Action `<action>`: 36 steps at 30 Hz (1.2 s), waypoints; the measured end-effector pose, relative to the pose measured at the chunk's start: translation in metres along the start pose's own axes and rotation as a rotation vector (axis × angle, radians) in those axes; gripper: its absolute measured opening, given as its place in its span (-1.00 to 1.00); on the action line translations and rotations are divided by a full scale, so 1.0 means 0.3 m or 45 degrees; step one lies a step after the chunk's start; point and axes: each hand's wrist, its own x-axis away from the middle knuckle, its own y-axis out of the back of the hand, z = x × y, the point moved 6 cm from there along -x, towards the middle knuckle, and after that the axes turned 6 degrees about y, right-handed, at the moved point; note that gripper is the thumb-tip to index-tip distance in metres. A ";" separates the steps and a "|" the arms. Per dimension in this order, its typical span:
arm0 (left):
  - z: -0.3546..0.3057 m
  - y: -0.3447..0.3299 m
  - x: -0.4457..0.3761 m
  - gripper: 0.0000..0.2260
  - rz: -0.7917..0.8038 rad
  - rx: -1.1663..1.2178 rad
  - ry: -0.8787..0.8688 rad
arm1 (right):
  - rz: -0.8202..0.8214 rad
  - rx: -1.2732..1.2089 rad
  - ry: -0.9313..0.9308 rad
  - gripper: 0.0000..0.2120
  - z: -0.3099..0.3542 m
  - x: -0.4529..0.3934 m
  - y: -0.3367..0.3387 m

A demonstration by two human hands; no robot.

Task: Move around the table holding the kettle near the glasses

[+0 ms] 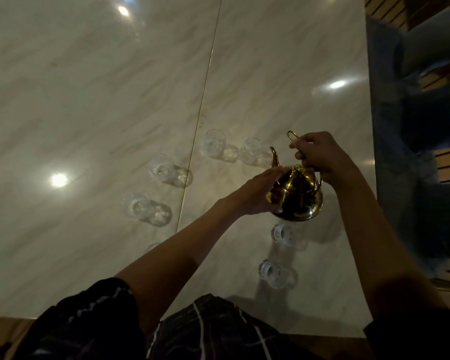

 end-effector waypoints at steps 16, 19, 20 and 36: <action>-0.062 0.005 -0.013 -0.09 -0.033 -0.003 -0.044 | 0.001 0.057 0.060 -0.80 0.034 0.015 0.044; -0.073 0.007 -0.011 -0.09 -0.037 -0.004 -0.057 | -0.012 0.072 0.066 -0.79 0.038 0.018 0.052; -0.077 0.007 -0.009 -0.09 -0.036 -0.009 -0.061 | -0.015 0.076 0.066 -0.79 0.040 0.020 0.053; -0.135 0.022 0.007 -0.09 -0.073 -0.009 -0.093 | -0.010 0.070 0.080 -0.78 0.087 0.066 0.082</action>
